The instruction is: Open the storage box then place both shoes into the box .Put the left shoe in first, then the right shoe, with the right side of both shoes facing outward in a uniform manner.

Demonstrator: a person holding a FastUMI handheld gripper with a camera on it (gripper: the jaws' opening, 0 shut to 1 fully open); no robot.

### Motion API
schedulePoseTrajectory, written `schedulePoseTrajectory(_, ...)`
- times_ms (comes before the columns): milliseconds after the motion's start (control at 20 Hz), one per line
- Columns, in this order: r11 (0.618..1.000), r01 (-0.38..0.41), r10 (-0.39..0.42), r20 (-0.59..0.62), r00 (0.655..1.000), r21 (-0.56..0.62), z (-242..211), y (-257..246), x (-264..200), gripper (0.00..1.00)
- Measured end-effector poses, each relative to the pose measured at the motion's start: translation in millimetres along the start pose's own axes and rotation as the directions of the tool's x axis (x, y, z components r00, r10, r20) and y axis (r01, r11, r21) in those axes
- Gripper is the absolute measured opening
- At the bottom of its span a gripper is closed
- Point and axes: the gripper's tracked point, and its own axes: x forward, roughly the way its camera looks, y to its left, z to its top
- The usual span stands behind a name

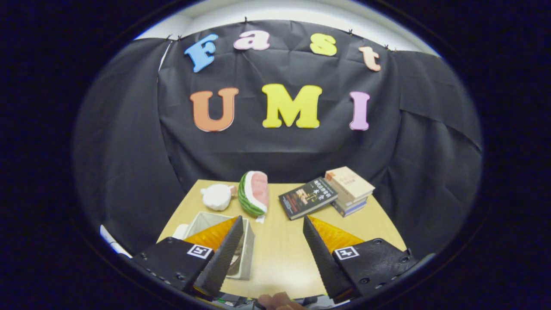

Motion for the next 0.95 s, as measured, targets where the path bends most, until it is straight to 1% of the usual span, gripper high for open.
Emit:
schedulePoseTrajectory(100, 1.000, 0.007, -0.006, 0.060, 0.998, -0.010, 18.0, -28.4, -18.5, 0.88)
schedulePoseTrajectory(250, 0.999, 0.040, -0.041, 0.150, 0.988, 0.010, 48.5, -75.5, -39.6, 0.88)
schedulePoseTrajectory(400, 0.999, 0.029, -0.038, 0.245, 0.969, 0.038, 69.1, -110.5, -53.7, 0.87)
schedulePoseTrajectory(650, 1.000, -0.022, 0.016, 0.291, 0.957, 0.018, 69.1, -144.6, -64.8, 0.88)
schedulePoseTrajectory(750, 1.000, -0.014, 0.014, 0.316, 0.949, -0.005, 66.8, -156.9, -66.7, 0.89)
schedulePoseTrajectory(850, 1.000, -0.023, 0.026, 0.338, 0.941, -0.011, 64.3, -160.2, -69.1, 0.89)
schedulePoseTrajectory(950, 0.999, -0.039, 0.039, 0.336, 0.941, -0.006, 58.3, -156.7, -68.2, 0.89)
